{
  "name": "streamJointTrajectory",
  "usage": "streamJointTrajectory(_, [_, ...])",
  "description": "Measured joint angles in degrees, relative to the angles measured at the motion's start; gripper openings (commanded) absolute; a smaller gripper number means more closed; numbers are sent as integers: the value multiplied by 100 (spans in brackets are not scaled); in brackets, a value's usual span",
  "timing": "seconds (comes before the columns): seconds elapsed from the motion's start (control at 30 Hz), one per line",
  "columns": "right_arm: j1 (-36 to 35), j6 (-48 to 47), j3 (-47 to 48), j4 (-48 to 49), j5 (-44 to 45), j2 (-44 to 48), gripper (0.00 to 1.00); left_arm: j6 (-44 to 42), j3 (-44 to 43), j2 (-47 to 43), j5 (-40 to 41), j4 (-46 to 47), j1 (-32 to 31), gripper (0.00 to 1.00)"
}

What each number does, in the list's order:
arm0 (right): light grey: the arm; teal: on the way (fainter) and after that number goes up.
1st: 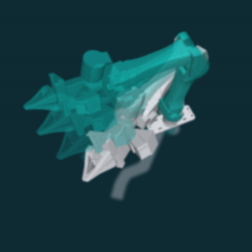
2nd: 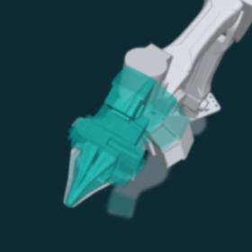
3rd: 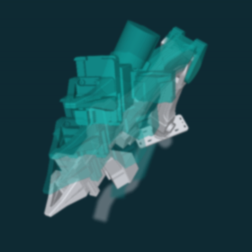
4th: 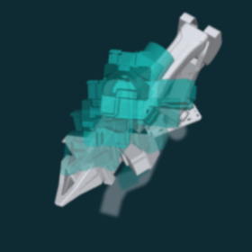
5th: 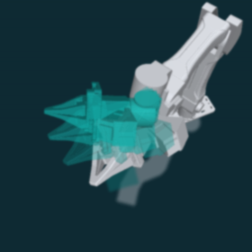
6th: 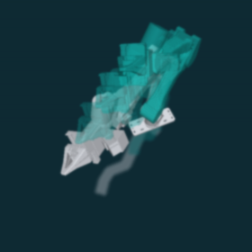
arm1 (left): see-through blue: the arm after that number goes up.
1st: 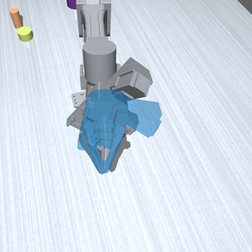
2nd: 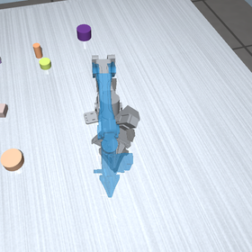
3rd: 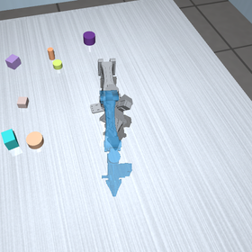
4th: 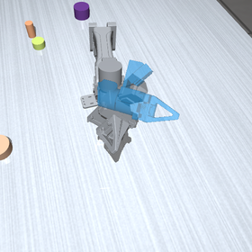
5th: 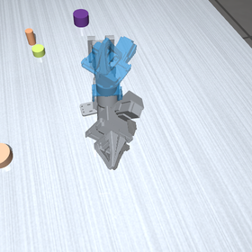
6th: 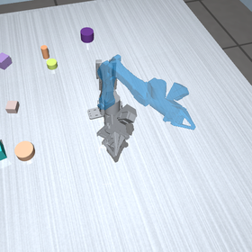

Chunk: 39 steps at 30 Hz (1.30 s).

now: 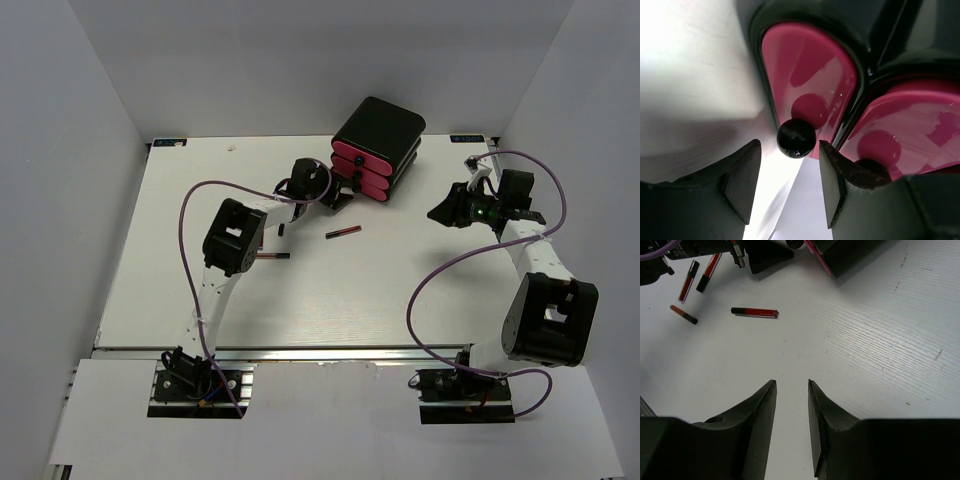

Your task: Organize the makeup

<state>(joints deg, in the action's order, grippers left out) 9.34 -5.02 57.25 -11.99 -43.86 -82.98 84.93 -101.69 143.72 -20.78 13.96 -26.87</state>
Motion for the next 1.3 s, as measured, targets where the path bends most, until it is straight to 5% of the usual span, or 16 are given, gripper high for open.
streamJointTrajectory(0.3, [0, 0, 0, 4, 0, 0, 38, 216, -269, 160, 234, -55, -48, 48])
streamJointTrajectory(0.6, [0, -11, 0, 7, 0, 0, 38, 358, -315, 210, 240, 39, -79, 26])
streamJointTrajectory(1.03, [0, -540, 0, -125, -291, 0, 47, 407, 1386, -643, 254, 855, -31, 21])
streamJointTrajectory(1.17, [-83, -1051, 0, -398, -557, 0, 54, 369, 2033, -1038, 260, 986, 13, 27])
streamJointTrajectory(1.3, [-483, -1836, 20, -874, -625, 0, 66, 299, 2098, -1082, 258, 1008, 33, 58])
